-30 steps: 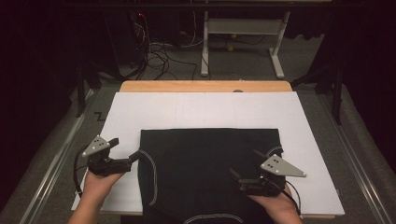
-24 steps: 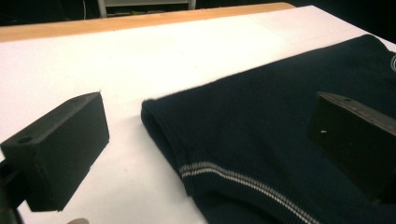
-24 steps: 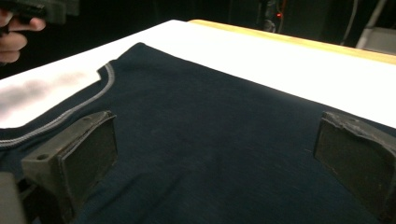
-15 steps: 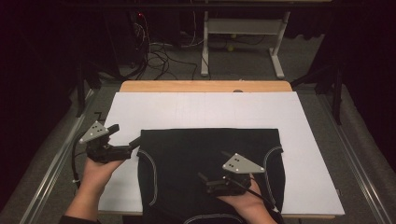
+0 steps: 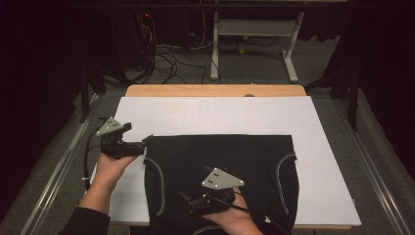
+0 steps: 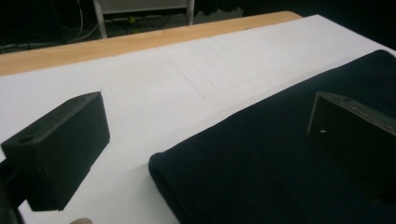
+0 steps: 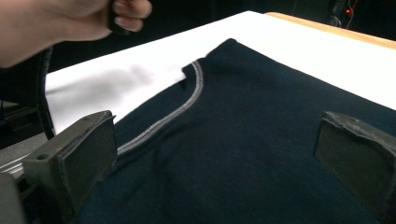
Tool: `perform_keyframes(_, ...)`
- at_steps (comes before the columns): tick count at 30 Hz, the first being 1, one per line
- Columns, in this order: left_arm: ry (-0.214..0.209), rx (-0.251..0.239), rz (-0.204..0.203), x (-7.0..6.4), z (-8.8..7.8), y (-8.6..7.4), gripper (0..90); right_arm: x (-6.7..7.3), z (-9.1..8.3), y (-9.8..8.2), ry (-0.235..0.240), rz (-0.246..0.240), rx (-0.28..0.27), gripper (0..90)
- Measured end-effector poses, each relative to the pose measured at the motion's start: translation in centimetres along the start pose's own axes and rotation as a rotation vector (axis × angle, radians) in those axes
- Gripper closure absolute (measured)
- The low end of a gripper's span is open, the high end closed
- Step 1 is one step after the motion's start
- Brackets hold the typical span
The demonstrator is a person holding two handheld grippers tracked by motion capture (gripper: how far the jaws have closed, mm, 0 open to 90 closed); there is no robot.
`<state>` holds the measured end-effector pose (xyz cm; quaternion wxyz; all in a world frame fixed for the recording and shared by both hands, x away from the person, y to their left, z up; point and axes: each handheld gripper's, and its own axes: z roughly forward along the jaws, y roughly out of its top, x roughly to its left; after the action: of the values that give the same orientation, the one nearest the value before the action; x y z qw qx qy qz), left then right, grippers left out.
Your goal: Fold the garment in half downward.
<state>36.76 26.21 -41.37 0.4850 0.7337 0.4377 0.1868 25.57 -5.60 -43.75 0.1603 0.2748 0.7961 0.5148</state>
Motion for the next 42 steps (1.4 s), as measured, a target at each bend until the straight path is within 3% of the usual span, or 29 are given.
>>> perform_keyframes(10,-0.001,0.023,-0.044,1.1,3.3,-2.3,0.0,2.0,1.5,-0.1,0.038,-0.007,0.021,0.1)
perform_keyframes(16,0.007,0.08,-0.077,2.0,4.7,-4.4,0.0,3.0,1.8,-0.3,0.062,-0.009,0.028,0.1)
perform_keyframes(21,0.007,0.095,-0.111,2.3,5.0,-4.6,0.0,4.1,2.1,-0.6,0.093,-0.012,0.04,0.1)
perform_keyframes(27,0.046,0.142,-0.176,2.8,5.5,-4.4,4.3,5.1,2.6,-0.8,0.112,-0.022,0.062,0.1)
perform_keyframes(30,0.061,0.168,-0.171,2.6,5.8,-4.4,13.7,5.4,2.9,-0.9,0.12,-0.035,0.077,0.1)
perform_keyframes(34,0.046,0.194,-0.117,2.2,6.1,-4.3,24.9,5.6,3.4,-0.9,0.13,-0.037,0.086,0.2)
perform_keyframes(37,0.037,0.264,-0.089,2.0,6.8,-4.1,31.0,5.9,3.8,-1.1,0.133,-0.045,0.11,0.3)
perform_keyframes(39,0.076,0.283,-0.046,1.4,7.1,-4.0,37.4,6.1,4.1,-1.2,0.133,-0.05,0.144,0.5)
perform_keyframes(40,0.078,0.282,-0.046,1.4,7.0,-4.1,39.3,6.2,4.2,-1.3,0.134,-0.056,0.157,0.8)
perform_keyframes(42,0.05,0.274,-0.056,1.6,6.9,-4.1,52.4,6.4,4.3,-1.2,0.13,-0.065,0.173,2.1)
